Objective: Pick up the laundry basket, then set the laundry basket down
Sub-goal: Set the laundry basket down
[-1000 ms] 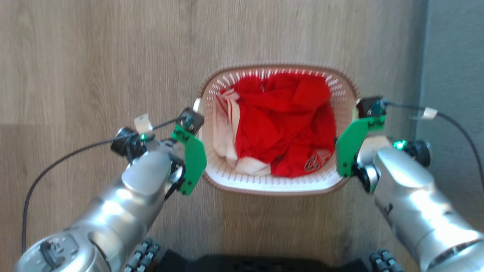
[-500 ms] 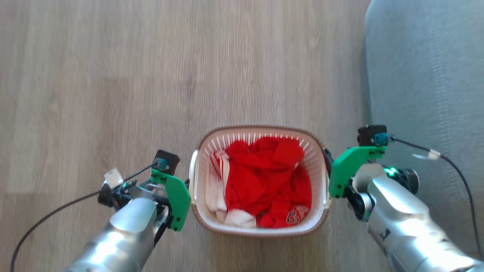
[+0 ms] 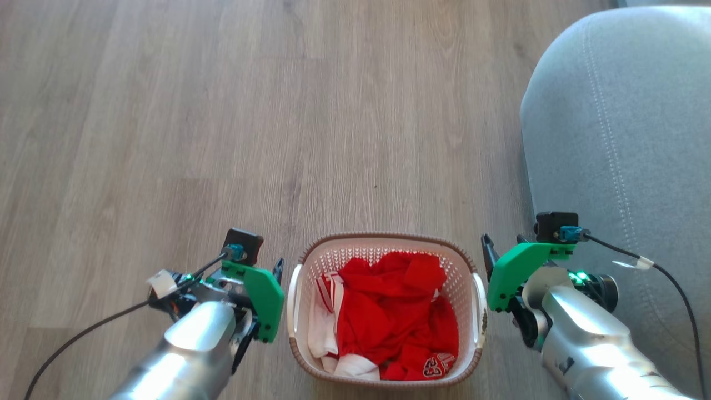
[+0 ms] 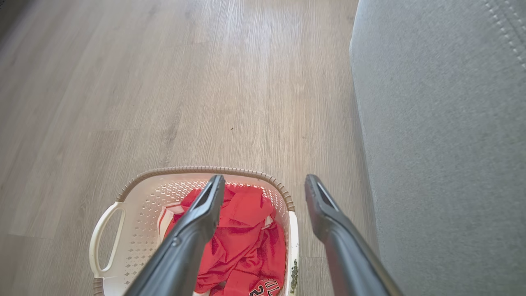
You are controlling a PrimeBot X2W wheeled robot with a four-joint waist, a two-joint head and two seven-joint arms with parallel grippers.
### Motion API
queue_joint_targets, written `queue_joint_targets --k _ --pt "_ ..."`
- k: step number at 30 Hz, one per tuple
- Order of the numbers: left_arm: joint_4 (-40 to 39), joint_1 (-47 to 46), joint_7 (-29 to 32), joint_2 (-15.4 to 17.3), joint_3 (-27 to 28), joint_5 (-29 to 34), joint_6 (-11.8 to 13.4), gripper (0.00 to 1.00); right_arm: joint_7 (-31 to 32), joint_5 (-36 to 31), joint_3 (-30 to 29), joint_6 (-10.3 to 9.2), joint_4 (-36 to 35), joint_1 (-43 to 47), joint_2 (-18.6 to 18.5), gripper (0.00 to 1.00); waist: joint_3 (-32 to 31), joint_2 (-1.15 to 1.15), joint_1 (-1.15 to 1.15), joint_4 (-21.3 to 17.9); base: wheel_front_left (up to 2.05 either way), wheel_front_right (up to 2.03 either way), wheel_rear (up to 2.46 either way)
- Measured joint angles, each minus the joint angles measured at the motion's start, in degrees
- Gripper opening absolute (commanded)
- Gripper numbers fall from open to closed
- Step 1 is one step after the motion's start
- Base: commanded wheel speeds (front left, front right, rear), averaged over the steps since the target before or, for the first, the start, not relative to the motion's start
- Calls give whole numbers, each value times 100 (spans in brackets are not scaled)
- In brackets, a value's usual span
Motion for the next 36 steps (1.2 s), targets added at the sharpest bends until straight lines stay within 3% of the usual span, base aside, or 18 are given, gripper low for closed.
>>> queue_joint_targets --k 7,12,19,24,30,36 --pt "-1249 109 -2 414 626 453 550 100 -148 -120 -271 0 -313 73 4 100 -293 0 0 36 0 0 0" --pt "-2273 668 -7 736 1274 1032 871 100 -190 -858 -1126 0 -1416 275 1 100 -441 0 0 17 0 0 0" --pt "-3825 1319 -8 859 2492 2003 1154 100 -190 -1744 -2138 0 -2988 1314 5 100 -603 0 0 10 0 0 0" --pt "-5105 2011 -9 744 3561 2858 1093 100 -191 -1889 -2479 0 -4066 1763 16 100 -666 0 0 -5 0 0 0" --pt "-6151 2753 -43 280 4566 3576 634 100 -197 -2037 -2815 0 -5157 2160 42 100 -690 0 0 -27 0 0 0" --pt "-6441 3050 -49 12 5146 3731 221 100 -197 -2012 -2859 0 -5762 2544 47 100 -705 0 0 -23 0 0 0"
